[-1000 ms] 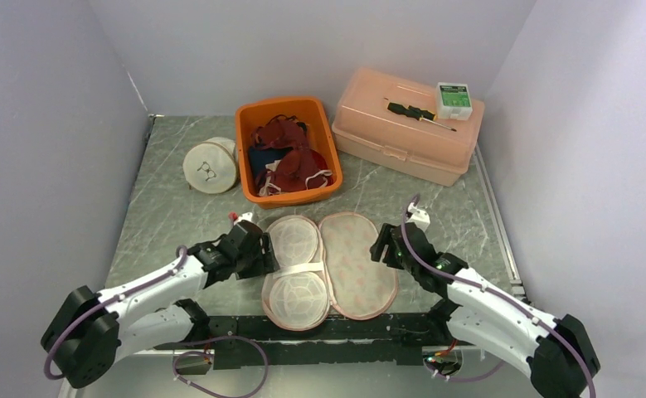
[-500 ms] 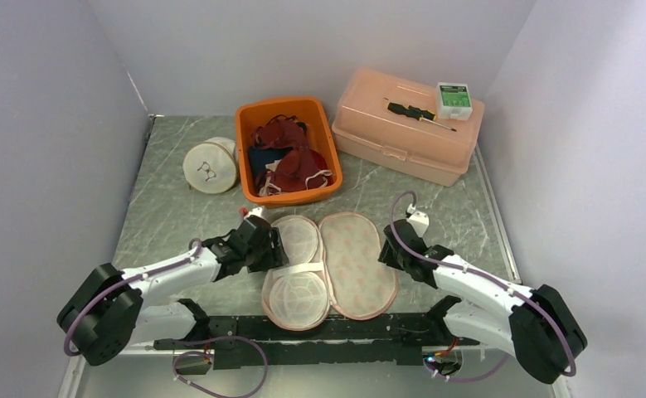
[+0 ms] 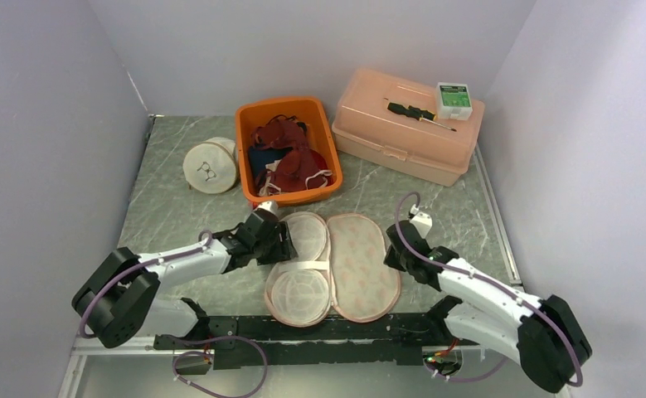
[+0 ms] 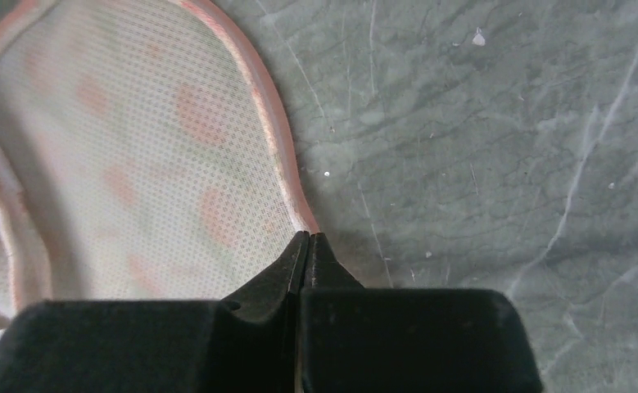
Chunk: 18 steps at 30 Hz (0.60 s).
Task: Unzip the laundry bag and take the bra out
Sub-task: Close the laundry bag at the center of the board.
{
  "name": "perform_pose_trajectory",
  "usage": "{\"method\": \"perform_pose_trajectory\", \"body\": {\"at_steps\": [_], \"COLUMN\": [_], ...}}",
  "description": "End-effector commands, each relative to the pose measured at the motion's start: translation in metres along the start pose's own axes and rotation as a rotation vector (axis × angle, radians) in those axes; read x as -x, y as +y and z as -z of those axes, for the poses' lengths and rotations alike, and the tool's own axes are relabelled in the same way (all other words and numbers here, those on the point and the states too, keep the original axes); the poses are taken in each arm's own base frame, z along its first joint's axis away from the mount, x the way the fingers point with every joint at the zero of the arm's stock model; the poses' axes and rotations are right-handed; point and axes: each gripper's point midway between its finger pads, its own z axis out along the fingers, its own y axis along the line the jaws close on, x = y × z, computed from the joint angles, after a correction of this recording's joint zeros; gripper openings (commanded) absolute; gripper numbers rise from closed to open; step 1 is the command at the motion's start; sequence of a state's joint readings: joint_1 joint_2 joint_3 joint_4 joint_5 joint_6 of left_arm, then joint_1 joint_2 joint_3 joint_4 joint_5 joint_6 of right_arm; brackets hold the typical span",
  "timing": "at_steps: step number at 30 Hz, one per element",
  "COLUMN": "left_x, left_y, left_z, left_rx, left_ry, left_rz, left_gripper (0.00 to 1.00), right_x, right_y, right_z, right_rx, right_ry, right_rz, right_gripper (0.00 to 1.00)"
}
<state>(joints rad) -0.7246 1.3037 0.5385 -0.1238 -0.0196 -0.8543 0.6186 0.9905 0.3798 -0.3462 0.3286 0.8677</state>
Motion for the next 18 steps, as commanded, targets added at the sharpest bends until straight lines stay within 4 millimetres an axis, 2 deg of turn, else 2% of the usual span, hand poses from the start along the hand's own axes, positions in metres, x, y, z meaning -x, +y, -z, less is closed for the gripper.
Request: {"method": "perform_pose_trajectory", "body": {"at_steps": [1, 7, 12, 14, 18], "left_x": [-0.008, 0.012, 0.026, 0.031, 0.038], "left_y": [0.0, -0.009, -0.019, -0.031, -0.07], "left_z": [0.002, 0.026, 0.048, 0.054, 0.054], "left_rx": [0.016, 0.026, -0.003, -0.052, -0.196], "left_ry": [0.056, 0.0, -0.049, -0.059, -0.054], "left_rz": [-0.042, -0.055, -0.059, -0.054, -0.061], "left_gripper": [0.64, 0.64, 0.66, 0.66, 0.66], "right_x": [0.017, 0.053, 0.065, 0.065, 0.068], "right_y": [0.005, 0.011, 0.021, 0.027, 0.037], "right_z": [0.018, 0.047, 0.06, 0.064, 0.071], "right_rx": [0.027, 0.046, 0.105, 0.139, 0.212], "right_ry": [-0.055, -0.166, -0.194, -0.195, -0.21], "right_rz": [-0.018, -0.018, -0.023, -0.025, -0.029], "right_gripper": [0.0, 0.0, 0.0, 0.0, 0.0]}}
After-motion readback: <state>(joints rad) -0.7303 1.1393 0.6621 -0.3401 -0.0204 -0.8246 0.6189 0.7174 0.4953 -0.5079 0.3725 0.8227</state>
